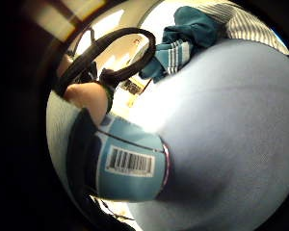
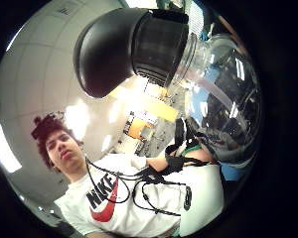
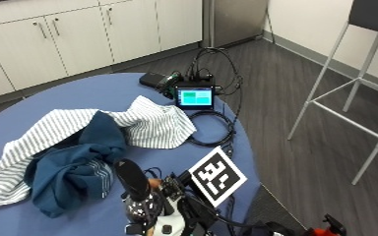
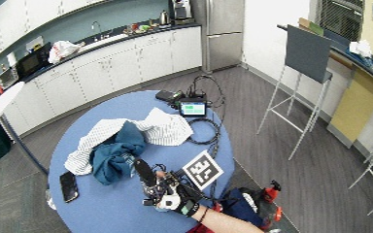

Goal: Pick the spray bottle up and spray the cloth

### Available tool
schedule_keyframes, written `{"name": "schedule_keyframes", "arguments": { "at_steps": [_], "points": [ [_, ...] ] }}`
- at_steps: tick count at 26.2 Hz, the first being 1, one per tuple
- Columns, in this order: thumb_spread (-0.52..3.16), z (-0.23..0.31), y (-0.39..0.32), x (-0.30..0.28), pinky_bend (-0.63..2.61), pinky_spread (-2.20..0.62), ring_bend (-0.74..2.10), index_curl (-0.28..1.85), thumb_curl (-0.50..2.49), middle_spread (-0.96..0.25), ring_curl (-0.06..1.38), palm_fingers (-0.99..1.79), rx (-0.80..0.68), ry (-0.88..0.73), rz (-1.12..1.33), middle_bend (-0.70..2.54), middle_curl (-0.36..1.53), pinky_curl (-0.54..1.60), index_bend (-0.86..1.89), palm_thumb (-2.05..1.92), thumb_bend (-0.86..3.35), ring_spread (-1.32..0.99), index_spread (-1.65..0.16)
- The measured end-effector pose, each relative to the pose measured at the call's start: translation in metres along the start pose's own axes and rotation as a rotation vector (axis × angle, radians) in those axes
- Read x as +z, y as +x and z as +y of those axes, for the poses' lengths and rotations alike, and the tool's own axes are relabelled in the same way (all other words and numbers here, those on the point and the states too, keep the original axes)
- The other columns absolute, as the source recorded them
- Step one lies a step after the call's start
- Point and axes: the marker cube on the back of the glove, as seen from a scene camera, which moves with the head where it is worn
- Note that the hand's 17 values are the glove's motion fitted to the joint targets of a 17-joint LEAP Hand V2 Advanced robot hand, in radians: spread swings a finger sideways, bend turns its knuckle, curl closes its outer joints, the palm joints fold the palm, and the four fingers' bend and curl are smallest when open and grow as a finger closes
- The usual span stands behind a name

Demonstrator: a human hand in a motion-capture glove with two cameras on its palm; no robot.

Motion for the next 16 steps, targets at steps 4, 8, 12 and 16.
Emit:
{"name": "schedule_keyframes", "arguments": {
  "at_steps": [4,8,12,16],
  "points": [
    [0.87,0.000,-0.035,-0.011,0.63,0.04,0.63,0.13,0.36,-0.09,0.36,0.92,0.023,0.010,-0.183,0.41,0.35,0.29,0.08,0.84,0.10,-0.10,-0.27],
    [0.86,-0.033,-0.040,-0.058,0.64,0.01,0.64,0.14,0.39,-0.09,0.37,0.96,-0.007,0.029,-0.126,0.40,0.36,0.30,0.07,0.85,0.07,-0.10,-0.25],
    [0.85,-0.090,-0.037,-0.125,0.67,-0.03,0.64,0.14,0.42,-0.08,0.38,1.02,-0.007,0.037,0.118,0.39,0.37,0.31,0.06,0.86,0.04,-0.10,-0.24],
    [0.84,-0.133,-0.044,-0.158,0.69,-0.07,0.65,0.13,0.44,-0.08,0.39,1.07,0.099,-0.003,0.195,0.38,0.38,0.32,0.04,0.87,0.01,-0.10,-0.23]
  ]
}}
